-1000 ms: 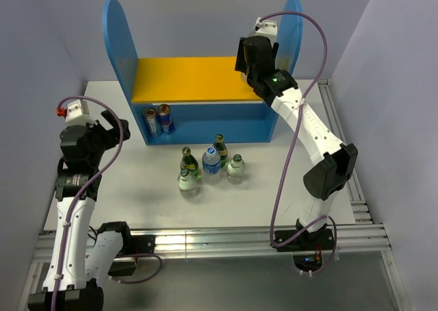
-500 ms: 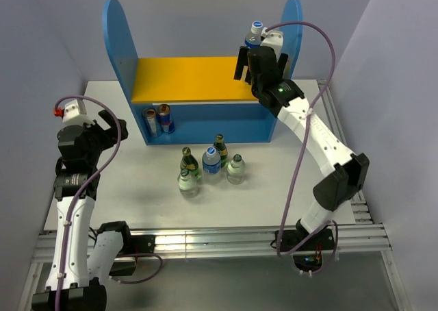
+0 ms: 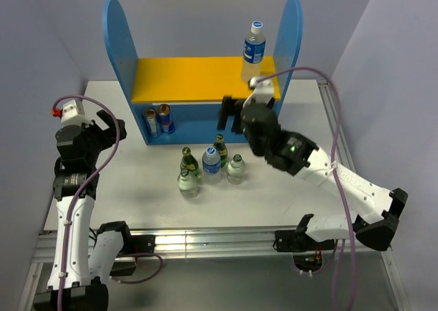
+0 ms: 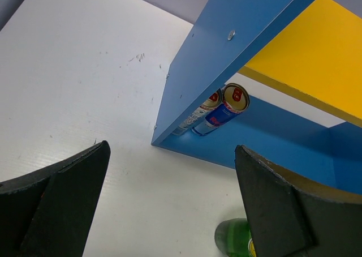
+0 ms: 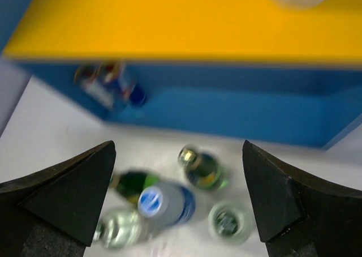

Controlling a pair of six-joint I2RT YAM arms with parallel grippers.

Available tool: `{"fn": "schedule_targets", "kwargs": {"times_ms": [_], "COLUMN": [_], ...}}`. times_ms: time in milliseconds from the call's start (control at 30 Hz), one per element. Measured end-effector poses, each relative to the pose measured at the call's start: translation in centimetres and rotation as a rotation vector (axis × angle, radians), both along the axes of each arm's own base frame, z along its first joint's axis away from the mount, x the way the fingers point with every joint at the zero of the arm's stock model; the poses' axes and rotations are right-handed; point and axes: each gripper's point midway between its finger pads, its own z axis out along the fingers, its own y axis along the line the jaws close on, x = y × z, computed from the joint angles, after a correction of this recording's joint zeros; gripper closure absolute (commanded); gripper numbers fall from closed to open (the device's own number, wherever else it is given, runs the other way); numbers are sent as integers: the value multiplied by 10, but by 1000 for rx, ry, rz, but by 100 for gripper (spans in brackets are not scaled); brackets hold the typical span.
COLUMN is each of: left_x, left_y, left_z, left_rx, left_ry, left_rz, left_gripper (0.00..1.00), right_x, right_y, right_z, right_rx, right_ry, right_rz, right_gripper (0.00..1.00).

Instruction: Place and organize the beverage onto the shelf

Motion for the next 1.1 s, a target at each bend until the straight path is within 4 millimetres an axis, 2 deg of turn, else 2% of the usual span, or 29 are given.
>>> {"fn": "schedule_targets", "kwargs": {"times_ms": [100,200,300,567,733,1100], "left_x": [0,0,0,0,0,0], "left_y": [0,0,0,1,1,1], "left_z": [0,0,0,0,0,0], "left_rx": [-1,-1,-1,-1,-1,-2], "left_ry": [0,0,0,-1,-1,-1], "left_rz": [-1,-2,-2,1,1,0], "left_gripper": [1,1,1,1,1,2], "right_x": [-34,-54,-67,-84,-85,-82], "right_y": [29,45,56,78,83,87], "right_z": [-44,-83,-104,-119,-125,-163], "right_rx": [-18,-49,-57,-33,-20,-82], "right_ry": [68,137,176,206,212,259], "right_rz": [113,165,193,231,229,183], "right_gripper": [0,0,0,0,0,0]}}
